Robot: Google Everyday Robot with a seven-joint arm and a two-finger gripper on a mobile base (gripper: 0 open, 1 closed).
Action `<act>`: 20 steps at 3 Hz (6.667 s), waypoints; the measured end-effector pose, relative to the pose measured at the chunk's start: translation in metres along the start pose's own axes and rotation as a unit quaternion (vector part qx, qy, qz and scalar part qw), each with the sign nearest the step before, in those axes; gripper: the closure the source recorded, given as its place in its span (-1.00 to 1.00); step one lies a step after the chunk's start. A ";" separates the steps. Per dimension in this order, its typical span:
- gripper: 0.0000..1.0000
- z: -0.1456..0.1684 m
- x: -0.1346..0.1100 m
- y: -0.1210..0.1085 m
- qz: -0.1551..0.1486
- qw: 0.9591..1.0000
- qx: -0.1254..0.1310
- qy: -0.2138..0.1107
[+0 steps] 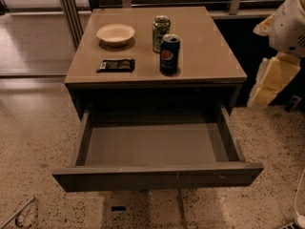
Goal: Place pepsi can into top drawer
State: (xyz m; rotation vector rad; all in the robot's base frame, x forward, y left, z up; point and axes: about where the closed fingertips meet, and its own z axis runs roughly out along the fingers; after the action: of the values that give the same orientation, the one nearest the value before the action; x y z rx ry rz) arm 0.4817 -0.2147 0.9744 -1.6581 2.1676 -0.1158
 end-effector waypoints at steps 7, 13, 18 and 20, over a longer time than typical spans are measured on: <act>-1.00 0.166 -0.169 -0.145 0.020 0.971 -0.062 -0.231; 0.31 0.203 -0.164 -0.157 0.044 0.974 -0.074 -0.209; 1.00 0.107 -0.164 -0.049 -0.106 0.928 -0.225 -0.276; 1.00 0.150 -0.145 -0.036 -0.112 0.953 -0.151 -0.237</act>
Offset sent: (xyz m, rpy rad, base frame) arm 0.2169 0.0532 -0.0112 0.3380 -0.1905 0.0671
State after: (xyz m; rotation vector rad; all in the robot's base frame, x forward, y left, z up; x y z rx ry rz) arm 0.5991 -0.0622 0.8873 -1.8586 1.6909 0.5228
